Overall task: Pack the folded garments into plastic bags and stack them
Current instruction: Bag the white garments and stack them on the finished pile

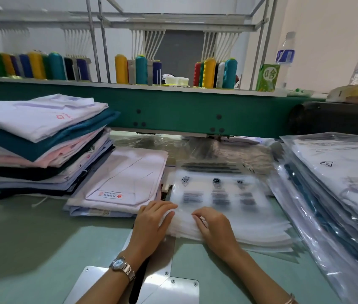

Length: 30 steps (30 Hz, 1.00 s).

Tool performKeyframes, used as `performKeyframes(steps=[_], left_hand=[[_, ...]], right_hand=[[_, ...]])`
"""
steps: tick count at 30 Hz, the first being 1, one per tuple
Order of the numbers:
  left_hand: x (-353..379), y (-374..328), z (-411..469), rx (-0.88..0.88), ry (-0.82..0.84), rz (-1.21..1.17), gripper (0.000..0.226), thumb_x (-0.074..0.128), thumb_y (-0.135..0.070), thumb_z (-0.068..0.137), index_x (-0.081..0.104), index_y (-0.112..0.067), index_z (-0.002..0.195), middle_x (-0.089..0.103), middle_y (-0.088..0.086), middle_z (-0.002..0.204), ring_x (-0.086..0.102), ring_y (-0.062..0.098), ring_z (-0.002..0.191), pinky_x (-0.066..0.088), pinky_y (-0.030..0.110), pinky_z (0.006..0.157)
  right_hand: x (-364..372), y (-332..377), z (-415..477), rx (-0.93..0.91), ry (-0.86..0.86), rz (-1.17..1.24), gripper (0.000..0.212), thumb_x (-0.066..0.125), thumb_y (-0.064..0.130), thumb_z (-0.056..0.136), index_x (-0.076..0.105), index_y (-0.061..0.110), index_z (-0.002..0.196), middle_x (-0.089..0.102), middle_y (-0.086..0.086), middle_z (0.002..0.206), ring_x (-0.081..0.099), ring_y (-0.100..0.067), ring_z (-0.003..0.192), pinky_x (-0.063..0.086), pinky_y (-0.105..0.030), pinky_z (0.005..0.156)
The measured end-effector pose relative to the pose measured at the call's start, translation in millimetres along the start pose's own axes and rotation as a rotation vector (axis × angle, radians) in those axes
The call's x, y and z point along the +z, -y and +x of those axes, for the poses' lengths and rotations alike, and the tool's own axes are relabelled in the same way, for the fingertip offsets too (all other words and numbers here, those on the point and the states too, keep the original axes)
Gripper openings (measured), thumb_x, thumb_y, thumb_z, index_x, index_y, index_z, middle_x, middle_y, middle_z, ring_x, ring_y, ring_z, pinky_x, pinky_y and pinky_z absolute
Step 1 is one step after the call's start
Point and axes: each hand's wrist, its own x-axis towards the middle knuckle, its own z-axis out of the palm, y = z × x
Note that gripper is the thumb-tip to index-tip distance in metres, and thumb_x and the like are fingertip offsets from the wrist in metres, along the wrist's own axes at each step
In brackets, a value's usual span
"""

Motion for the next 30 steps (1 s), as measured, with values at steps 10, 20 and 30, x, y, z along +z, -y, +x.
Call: performKeyframes(steps=[10,20,30], left_hand=[[-1.2,0.2,4.5,-0.071,-0.144,-0.063,0.017,0.081,-0.019,0.077,0.072,-0.026,0.090,0.064,-0.021,0.087,0.058,0.003,0.085,0.041,0.026,0.083],[-5.4,-3.8,7.7,0.091,-0.148,0.093,0.018,0.087,-0.016,0.069,0.074,-0.024,0.078,0.068,-0.015,0.072,0.055,0.011,0.070,0.032,0.023,0.068],[-13.2,9.4,11.7,-0.088,-0.208,0.109,0.020,0.086,-0.014,0.070,0.073,-0.025,0.081,0.060,-0.016,0.064,0.042,0.005,0.063,0.031,0.020,0.062]], right_hand=[[7.8,22.9,2.8,-0.134,-0.116,-0.056,0.011,0.067,0.016,0.085,0.069,0.016,0.096,0.065,0.003,0.094,0.059,-0.015,0.090,0.048,-0.029,0.077],[2.5,36.0,10.5,-0.278,-0.154,-0.299,0.012,0.084,0.019,0.071,0.072,0.017,0.075,0.066,0.004,0.074,0.059,-0.020,0.070,0.033,-0.029,0.066],[-45.0,-9.1,4.7,-0.272,-0.081,-0.739,0.018,0.078,0.006,0.060,0.063,0.016,0.063,0.057,-0.003,0.074,0.056,-0.027,0.072,0.032,-0.036,0.064]])
